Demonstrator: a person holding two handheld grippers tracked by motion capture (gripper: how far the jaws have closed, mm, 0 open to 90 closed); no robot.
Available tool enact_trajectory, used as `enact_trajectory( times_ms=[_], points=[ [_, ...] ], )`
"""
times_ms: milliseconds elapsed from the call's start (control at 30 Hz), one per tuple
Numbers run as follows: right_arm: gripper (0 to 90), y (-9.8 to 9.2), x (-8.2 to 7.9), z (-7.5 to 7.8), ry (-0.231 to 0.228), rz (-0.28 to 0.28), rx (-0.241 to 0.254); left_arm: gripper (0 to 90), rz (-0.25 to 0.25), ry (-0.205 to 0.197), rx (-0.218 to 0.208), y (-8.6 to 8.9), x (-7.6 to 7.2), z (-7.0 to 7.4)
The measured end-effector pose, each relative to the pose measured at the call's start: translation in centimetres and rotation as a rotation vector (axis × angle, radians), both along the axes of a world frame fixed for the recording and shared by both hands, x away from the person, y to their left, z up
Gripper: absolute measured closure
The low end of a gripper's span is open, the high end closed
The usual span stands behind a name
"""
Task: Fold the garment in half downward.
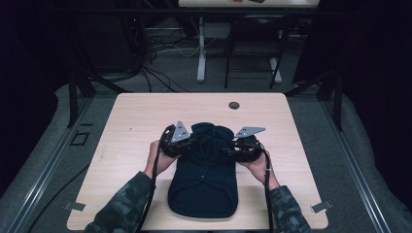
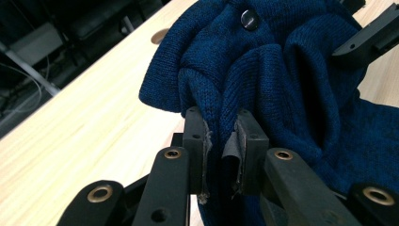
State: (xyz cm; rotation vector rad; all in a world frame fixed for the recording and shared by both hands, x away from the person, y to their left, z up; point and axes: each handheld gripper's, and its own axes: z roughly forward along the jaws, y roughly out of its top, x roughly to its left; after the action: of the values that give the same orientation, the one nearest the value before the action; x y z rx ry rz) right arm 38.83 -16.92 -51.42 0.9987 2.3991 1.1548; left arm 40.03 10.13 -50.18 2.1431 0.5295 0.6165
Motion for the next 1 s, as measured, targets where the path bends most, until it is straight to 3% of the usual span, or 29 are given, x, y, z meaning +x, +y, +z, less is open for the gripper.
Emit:
enact_trajectory(
  times_ms=[133,233,467,667,767,867,1000],
  points=[
    [61.7,0.0,-0.3,0.3,-0.030,0.008,-0.011,77.9,-0.003,-0.020,0.003,0.0,-0.2,0.2],
    [67.8,0.0,-0.8,0.4,-0.078,0.021,-0.025,77.4,-0.013,-0.006,-0.002,0.1,-0.2,0.3],
    [71.9,0.8,-2.0,0.5,-0.208,0.039,-0.103,66.9,-0.056,0.141,-0.009,0.2,0.3,0.1],
    [72.7,1.0,-2.4,0.7,-0.252,0.049,-0.119,60.2,-0.071,0.196,0.021,-0.1,0.4,0.0],
    [72.8,1.1,-2.6,0.7,-0.276,0.059,-0.134,63.2,-0.060,0.188,0.038,-0.3,0.4,-0.2],
    [72.9,1.0,-2.9,0.6,-0.299,0.064,-0.148,72.9,-0.051,0.161,0.039,-0.1,0.4,-0.2],
    [72.9,0.6,-3.1,0.7,-0.327,0.069,-0.158,77.5,-0.032,0.088,0.025,0.2,0.2,0.2]
  ],
)
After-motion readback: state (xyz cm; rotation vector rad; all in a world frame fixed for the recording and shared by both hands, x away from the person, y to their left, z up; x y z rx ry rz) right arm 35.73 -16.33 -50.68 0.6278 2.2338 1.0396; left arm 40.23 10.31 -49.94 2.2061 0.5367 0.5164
